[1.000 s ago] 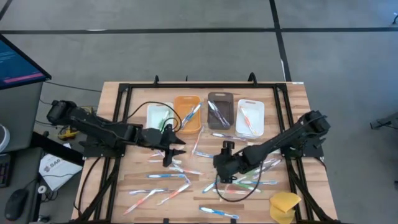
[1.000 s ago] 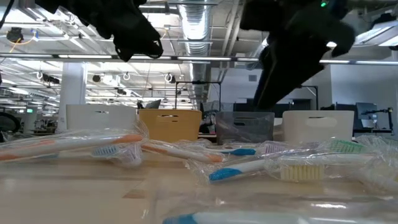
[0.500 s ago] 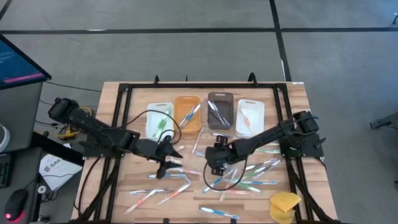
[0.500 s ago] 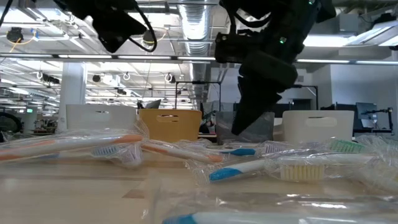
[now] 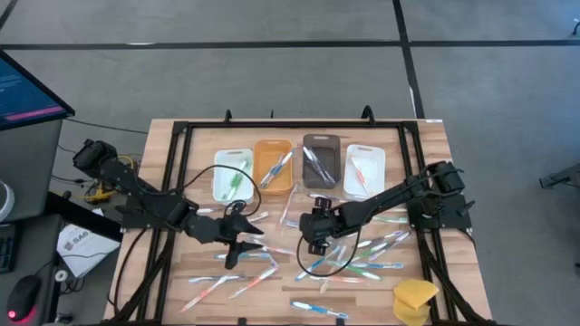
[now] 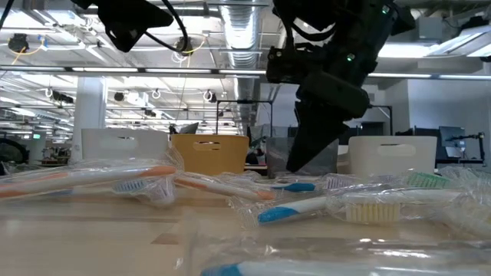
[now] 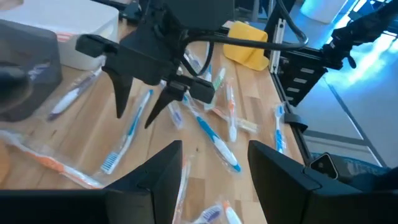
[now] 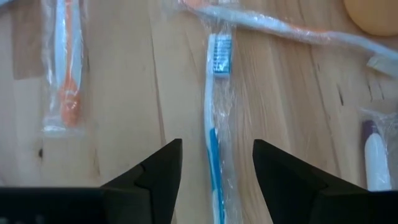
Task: Pick & Place Toothbrushes
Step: Put the blue toothbrush into the orange bin
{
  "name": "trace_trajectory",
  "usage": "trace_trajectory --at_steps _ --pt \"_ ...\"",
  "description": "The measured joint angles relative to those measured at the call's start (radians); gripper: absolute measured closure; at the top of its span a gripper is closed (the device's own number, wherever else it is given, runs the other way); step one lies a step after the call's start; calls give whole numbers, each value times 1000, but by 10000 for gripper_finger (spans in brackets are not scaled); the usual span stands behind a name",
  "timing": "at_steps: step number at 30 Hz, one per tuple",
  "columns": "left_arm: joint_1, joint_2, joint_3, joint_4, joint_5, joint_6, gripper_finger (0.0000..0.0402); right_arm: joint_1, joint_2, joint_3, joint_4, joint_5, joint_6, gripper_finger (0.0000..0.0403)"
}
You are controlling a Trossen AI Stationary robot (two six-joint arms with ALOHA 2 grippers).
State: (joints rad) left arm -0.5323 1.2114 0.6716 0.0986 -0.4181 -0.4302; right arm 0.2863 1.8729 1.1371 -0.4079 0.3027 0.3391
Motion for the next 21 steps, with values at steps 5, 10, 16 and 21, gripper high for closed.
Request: trace_trajectory --at_steps 5,10,16,21 --pt "0 0 0 8 -1 3 225 0 0 0 35 0 -25 216" --pt "-1 0 0 8 -1 3 225 -11 0 0 62 0 -51 218" --pt "-15 0 0 8 -1 0 225 -16 1 0 76 -5 -51 218" --pt "-28 0 0 9 -1 -1 225 -15 57 2 106 -18 -82 218"
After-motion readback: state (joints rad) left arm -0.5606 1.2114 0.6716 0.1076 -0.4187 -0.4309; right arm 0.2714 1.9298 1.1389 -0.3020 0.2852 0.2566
